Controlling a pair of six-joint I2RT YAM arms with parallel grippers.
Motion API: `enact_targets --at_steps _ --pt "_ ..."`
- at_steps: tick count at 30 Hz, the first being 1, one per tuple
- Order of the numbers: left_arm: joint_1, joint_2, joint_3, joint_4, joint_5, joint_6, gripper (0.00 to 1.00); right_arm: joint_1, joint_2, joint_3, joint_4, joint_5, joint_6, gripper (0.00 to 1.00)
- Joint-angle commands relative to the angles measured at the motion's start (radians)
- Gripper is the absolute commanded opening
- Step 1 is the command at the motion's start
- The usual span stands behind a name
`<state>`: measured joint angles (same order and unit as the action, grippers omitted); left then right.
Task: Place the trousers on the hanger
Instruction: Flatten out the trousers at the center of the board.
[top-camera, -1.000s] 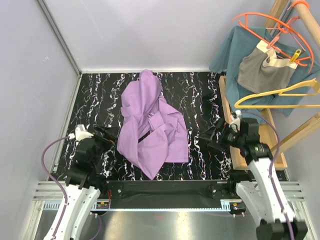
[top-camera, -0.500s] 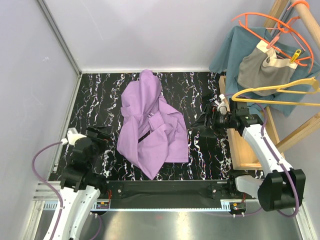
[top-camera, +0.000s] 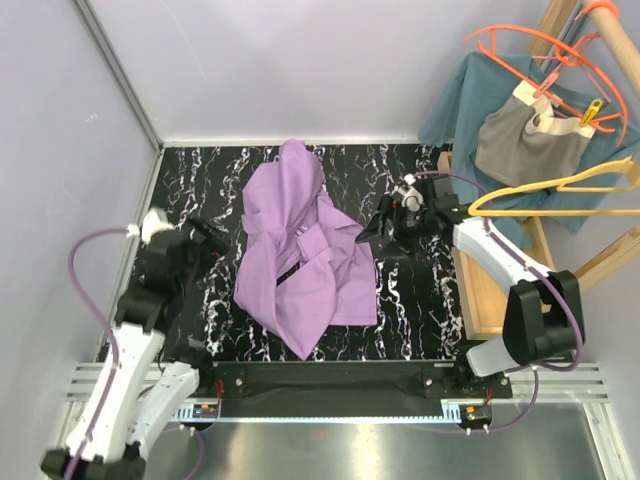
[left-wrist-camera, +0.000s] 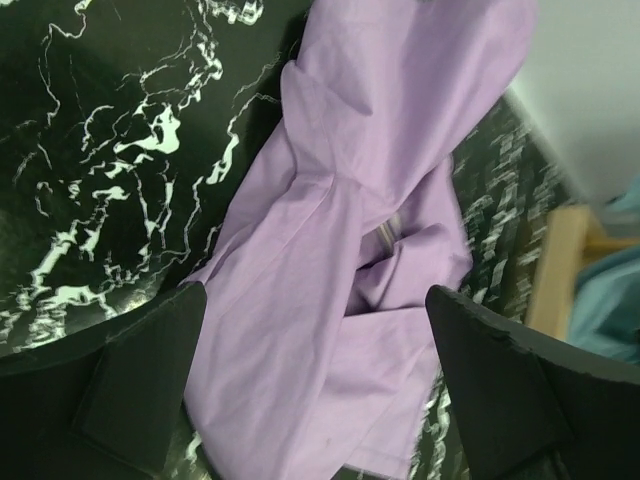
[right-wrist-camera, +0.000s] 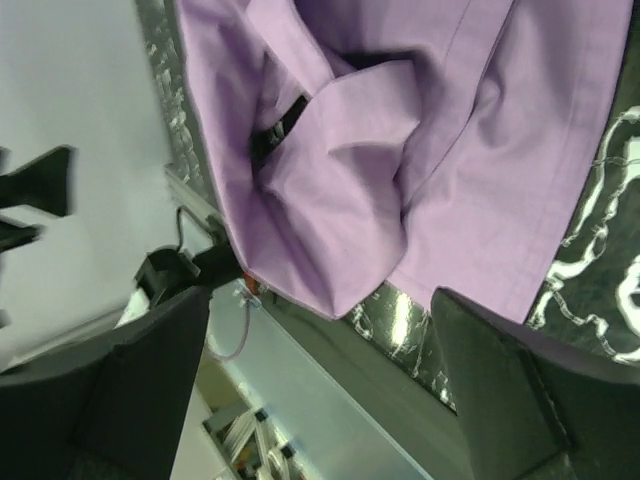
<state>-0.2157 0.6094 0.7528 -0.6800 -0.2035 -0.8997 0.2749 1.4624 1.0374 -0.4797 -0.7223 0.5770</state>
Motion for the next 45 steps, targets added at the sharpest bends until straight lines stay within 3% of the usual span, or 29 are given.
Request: enact_targets --at_steps 1,3,4,7,10,15,21,26,28,30,31,32,35,41,43,45 --pt "0.001 0.238 0.167 0.048 0.088 0.192 0.99 0.041 0.082 0.168 -0.246 0.238 -0.094 1.0" --pt "-0.025 0.306 0.207 0.085 0.084 0.223 0.95 0.05 0.125 0.229 -0.345 0.398 -0.152 1.0" --pt "-0.027 0.35 0.215 0.109 0.084 0.225 0.81 0.055 0.144 0.263 -0.39 0.435 -0.163 1.0" --pt "-0.034 0.484 0.255 0.145 0.098 0.225 0.74 0.055 0.142 0.285 -0.418 0.507 -0.186 1.0" --pt "-0.05 0.62 0.312 0.141 0.099 0.225 0.74 0.053 0.154 0.3 -0.444 0.558 -0.129 1.0" --pt "-0.091 0.835 0.42 0.123 0.134 0.232 0.78 0.05 0.096 0.193 -0.35 0.354 -0.125 1.0" --pt "-0.162 1.039 0.508 0.116 0.108 0.206 0.82 0.05 0.046 0.161 -0.388 0.359 -0.175 1.0" --pt "-0.198 1.184 0.621 0.037 0.162 0.177 0.81 0.049 -0.02 0.133 -0.416 0.374 -0.206 1.0" --pt "-0.209 1.214 0.64 0.025 0.162 0.185 0.74 0.05 -0.049 0.122 -0.418 0.376 -0.21 1.0" --pt "-0.217 1.211 0.649 0.045 0.197 0.199 0.59 0.05 -0.059 0.118 -0.422 0.377 -0.216 1.0" --pt "-0.218 1.204 0.657 0.057 0.24 0.202 0.36 0.05 -0.063 0.118 -0.43 0.377 -0.223 1.0" --pt "-0.228 1.202 0.68 0.06 0.268 0.203 0.25 0.049 -0.062 0.119 -0.436 0.38 -0.232 1.0" --pt "-0.281 1.187 0.774 0.028 0.335 0.219 0.0 0.05 -0.06 0.113 -0.442 0.392 -0.241 1.0" --pt "-0.443 1.022 0.895 -0.015 0.394 0.235 0.0 0.05 -0.059 0.108 -0.448 0.414 -0.264 1.0" --pt "-0.468 0.927 0.844 0.043 0.429 0.225 0.0 0.05 -0.056 0.121 -0.465 0.42 -0.27 1.0" --pt "-0.47 0.737 0.659 0.104 0.426 0.158 0.0 0.052 -0.059 0.134 -0.479 0.422 -0.278 1.0"
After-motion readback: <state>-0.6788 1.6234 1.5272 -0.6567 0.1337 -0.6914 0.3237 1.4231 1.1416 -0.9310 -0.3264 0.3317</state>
